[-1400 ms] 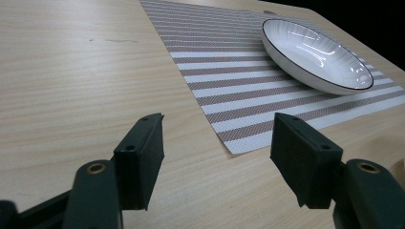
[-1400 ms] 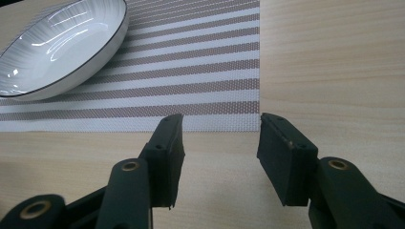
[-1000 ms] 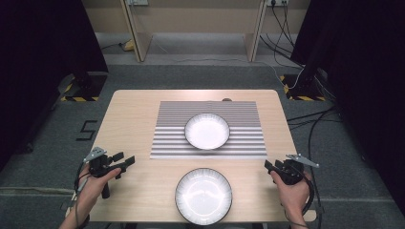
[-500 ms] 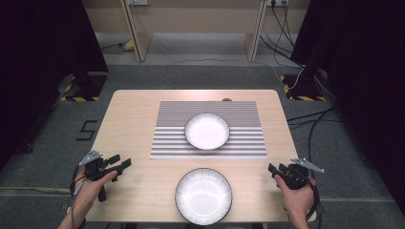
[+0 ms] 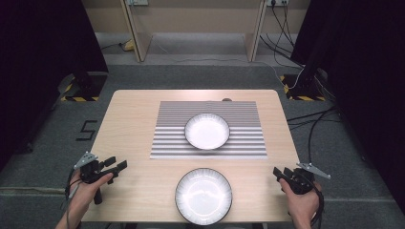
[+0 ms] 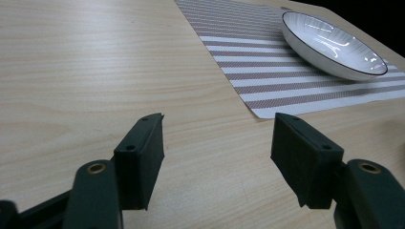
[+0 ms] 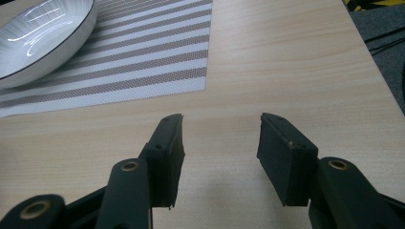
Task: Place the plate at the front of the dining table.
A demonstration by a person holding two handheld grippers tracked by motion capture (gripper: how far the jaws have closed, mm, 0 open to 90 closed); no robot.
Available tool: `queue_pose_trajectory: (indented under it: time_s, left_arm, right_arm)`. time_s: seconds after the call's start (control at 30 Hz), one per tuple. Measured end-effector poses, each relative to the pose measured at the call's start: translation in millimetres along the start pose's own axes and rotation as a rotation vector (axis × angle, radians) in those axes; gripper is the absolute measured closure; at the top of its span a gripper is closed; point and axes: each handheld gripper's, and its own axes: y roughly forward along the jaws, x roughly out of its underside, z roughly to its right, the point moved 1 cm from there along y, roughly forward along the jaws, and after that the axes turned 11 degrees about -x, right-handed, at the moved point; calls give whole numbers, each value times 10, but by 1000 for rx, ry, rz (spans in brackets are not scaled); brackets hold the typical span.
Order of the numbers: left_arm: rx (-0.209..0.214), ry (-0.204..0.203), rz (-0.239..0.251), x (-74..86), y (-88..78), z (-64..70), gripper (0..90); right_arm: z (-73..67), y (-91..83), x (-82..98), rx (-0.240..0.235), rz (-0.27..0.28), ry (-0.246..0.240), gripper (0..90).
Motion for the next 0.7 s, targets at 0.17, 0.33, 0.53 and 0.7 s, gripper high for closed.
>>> queue_pose_trajectory:
  time_s: [0.17, 0.33, 0.53, 0.7]
  left_arm:
    - [-4, 6, 13, 41, -15, -30, 350]
    - [-4, 6, 17, 75, -30, -55, 350]
    - [-11, -22, 47, 114, -74, -106, 350]
    - [-16, -39, 58, 155, -94, -127, 350]
  right_arm:
    - [14, -39, 49, 9, 4, 6, 514]
    - [55, -82, 88, 19, 15, 10, 512]
    - [117, -136, 117, 28, 43, 38, 510]
    - [148, -166, 108, 25, 67, 56, 506]
